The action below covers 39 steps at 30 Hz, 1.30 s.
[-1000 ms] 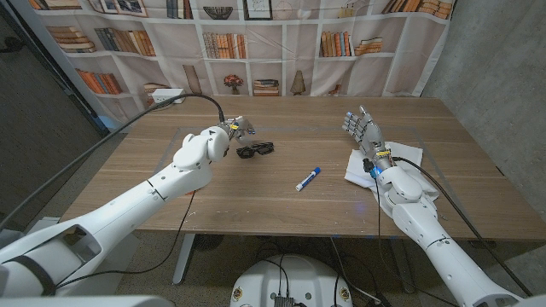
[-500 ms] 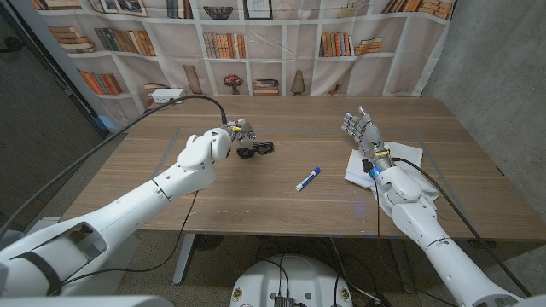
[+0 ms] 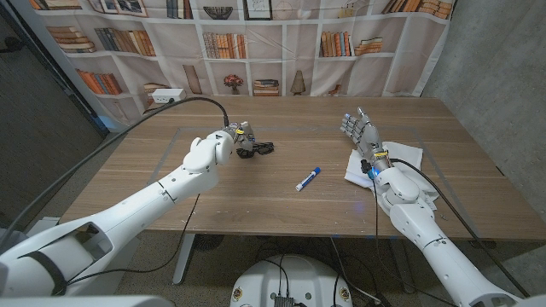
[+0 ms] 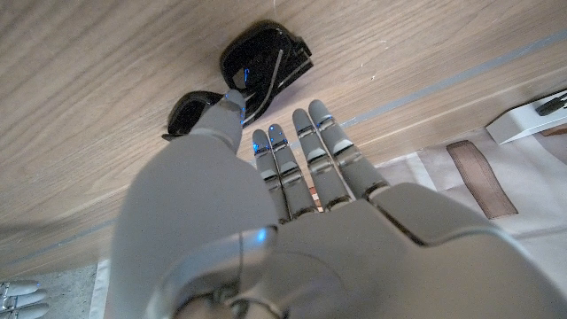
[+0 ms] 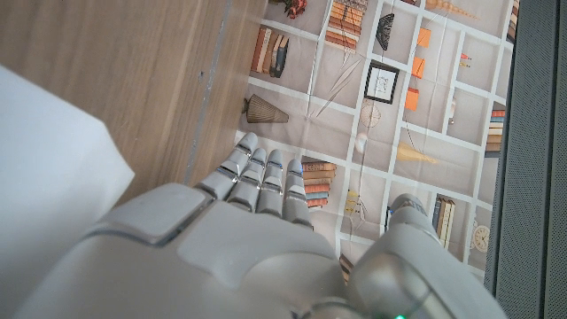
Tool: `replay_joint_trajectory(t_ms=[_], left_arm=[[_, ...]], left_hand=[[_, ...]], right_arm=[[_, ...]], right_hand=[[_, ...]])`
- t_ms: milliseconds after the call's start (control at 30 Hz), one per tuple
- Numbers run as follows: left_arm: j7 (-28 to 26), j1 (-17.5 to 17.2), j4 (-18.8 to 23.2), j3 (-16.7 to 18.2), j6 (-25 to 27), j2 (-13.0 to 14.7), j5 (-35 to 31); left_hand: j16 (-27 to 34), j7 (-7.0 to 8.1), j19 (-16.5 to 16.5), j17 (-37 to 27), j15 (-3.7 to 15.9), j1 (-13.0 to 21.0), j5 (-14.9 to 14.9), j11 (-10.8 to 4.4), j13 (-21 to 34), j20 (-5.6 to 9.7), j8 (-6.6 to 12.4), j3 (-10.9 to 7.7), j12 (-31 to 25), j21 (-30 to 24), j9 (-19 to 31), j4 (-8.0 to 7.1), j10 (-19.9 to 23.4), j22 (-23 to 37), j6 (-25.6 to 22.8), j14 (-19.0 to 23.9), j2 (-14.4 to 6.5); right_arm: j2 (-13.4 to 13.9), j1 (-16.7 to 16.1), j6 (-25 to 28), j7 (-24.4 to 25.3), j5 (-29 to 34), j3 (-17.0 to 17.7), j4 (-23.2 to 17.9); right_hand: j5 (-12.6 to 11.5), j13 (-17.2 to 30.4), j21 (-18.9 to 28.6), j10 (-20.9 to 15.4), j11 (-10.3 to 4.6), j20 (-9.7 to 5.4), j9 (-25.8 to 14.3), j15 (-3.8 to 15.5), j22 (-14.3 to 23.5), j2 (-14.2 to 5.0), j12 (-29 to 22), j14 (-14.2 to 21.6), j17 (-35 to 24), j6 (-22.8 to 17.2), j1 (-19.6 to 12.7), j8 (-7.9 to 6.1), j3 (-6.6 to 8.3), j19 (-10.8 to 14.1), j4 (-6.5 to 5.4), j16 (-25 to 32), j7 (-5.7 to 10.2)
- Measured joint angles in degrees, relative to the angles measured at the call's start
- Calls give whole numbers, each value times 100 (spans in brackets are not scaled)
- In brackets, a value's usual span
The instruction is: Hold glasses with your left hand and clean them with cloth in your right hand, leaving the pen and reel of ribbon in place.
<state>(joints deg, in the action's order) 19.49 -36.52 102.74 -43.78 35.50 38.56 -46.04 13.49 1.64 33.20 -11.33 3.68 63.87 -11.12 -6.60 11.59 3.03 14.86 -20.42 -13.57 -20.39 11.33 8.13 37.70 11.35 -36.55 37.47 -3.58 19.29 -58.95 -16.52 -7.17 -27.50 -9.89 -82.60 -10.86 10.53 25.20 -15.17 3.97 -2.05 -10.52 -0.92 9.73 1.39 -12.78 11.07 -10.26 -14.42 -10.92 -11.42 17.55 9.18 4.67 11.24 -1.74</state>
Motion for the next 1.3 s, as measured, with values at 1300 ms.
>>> replay_joint_trajectory(t_ms=[1300], left_arm=[[-154, -204, 64, -42, 406, -156, -316]], left_hand=[[79, -47, 458, 42, 154, 189, 32, -46, -1, 34, 133, -79, -84, -293, -14, -31, 783, -17, -836, 808, -52]], right_arm=[[-66, 21, 41, -166, -92, -4, 116]], right_hand=[[0, -1, -111, 1, 0, -20, 0, 0, 0, 0, 0, 0, 0, -31, 0, 0, -31, 20, 31, -22, 30]])
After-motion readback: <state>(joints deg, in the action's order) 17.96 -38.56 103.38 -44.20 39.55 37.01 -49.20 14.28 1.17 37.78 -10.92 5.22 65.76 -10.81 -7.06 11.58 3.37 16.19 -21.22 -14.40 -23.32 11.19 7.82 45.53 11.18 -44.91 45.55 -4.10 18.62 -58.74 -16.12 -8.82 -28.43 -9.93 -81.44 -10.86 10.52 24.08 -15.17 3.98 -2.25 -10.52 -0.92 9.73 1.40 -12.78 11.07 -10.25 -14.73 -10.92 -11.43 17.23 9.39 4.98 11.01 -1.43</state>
